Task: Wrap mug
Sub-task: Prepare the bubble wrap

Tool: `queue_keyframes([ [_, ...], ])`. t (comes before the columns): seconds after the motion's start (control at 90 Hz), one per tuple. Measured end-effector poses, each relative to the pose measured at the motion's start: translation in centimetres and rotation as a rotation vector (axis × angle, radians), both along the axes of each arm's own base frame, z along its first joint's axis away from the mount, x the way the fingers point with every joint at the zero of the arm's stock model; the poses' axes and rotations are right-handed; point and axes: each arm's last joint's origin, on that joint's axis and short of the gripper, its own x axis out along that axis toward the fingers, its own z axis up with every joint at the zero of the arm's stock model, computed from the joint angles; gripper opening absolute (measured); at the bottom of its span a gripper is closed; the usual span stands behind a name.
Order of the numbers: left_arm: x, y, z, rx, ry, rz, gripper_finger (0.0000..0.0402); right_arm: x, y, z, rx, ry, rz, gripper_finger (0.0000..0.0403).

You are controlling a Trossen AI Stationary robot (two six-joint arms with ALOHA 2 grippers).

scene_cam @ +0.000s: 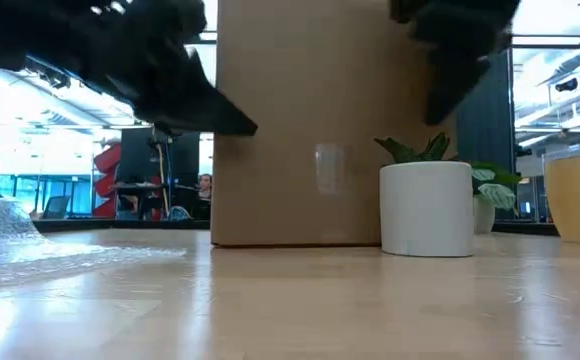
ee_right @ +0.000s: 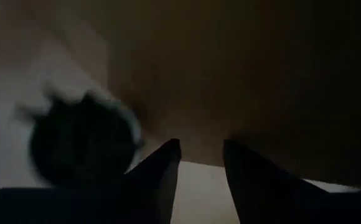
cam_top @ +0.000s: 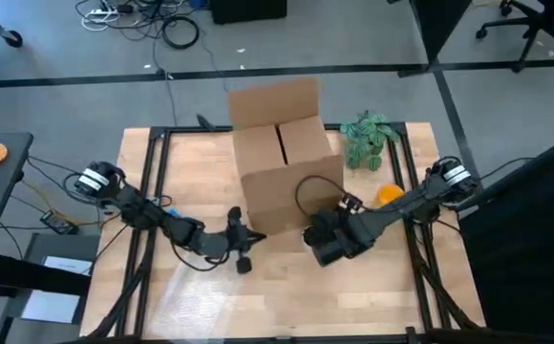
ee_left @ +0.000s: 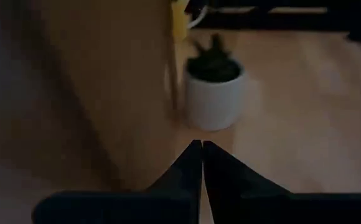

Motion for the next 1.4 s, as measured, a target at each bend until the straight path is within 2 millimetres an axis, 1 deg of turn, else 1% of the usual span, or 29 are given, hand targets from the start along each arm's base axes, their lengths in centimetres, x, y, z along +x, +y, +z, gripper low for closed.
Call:
queue_keyframes([
  [0.078,0.2,1.1,-0.3,0.011,0.028,0.058,0.0000,0.8,-1.2,-0.3,0.000,-0.036,-0.028,0.0099],
  [0.2,0.3,2.9,-0.7,0.054,0.079,0.161,0.0000,2.0,-2.4,-0.5,0.009,-0.076,-0.017,0.0099],
  [0.267,0.3,3.6,-0.9,0.068,0.115,0.183,0.0000,2.5,-2.7,-0.6,0.015,-0.103,0.000,0.0098],
  [0.344,-0.2,3.7,-0.9,0.059,0.176,0.170,0.0000,3.0,-2.7,-0.5,0.016,-0.123,0.035,0.0098],
  [0.389,-0.6,3.3,-0.3,0.049,0.221,0.129,0.0000,3.1,-2.4,-0.5,0.013,-0.126,0.072,0.0098],
  [0.433,-0.8,2.3,0.8,0.044,0.257,0.061,0.0000,3.0,-1.7,-0.3,0.005,-0.110,0.132,0.0098],
  [0.533,-1.8,0.1,3.7,0.078,0.344,-0.040,0.0000,2.9,0.5,0.7,-0.004,-0.093,0.299,0.0095],
  [0.6,-2.5,-1.5,5.3,0.082,0.401,-0.112,0.0000,2.5,2.1,1.1,0.024,-0.073,0.408,0.0091],
  [0.678,-3.3,-3.4,6.4,0.021,0.460,-0.215,0.0000,2.4,4.1,1.3,0.111,-0.107,0.515,0.0087],
  [0.733,-3.9,-4.6,6.6,-0.060,0.467,-0.261,0.0000,2.2,5.4,1.4,0.175,-0.142,0.573,0.0084],
  [0.822,-5.2,-6.1,5.9,-0.145,0.496,-0.270,0.0000,2.1,7.4,1.2,0.254,-0.235,0.654,0.0082],
  [0.944,-7.2,-7.4,4.1,-0.189,0.559,-0.265,0.0000,2.0,9.2,0.1,0.247,-0.334,0.750,0.0081],
  [1.0,-8.0,-7.6,3.2,-0.217,0.578,-0.238,0.0000,2.1,9.2,-0.5,0.250,-0.354,0.760,0.0081],
  [1.067,-8.7,-7.5,2.1,-0.279,0.577,-0.161,0.0000,2.9,9.6,-1.4,0.296,-0.383,0.756,0.0079],
  [1.133,-9.3,-7.6,1.2,-0.351,0.578,-0.103,0.0000,3.2,10.0,-2.6,0.310,-0.362,0.744,0.0072],
  [1.244,-10.4,-8.3,-0.2,-0.417,0.603,-0.117,0.0000,4.0,10.7,-4.3,0.314,-0.333,0.730,0.0055],
  [1.322,-11.1,-8.4,-1.2,-0.388,0.632,-0.131,0.0000,4.4,10.5,-5.8,0.239,-0.289,0.704,0.0040],
  [1.4,-11.6,-8.2,-2.3,-0.353,0.662,-0.129,0.0000,4.7,9.5,-7.3,0.125,-0.198,0.664,0.0024],
])
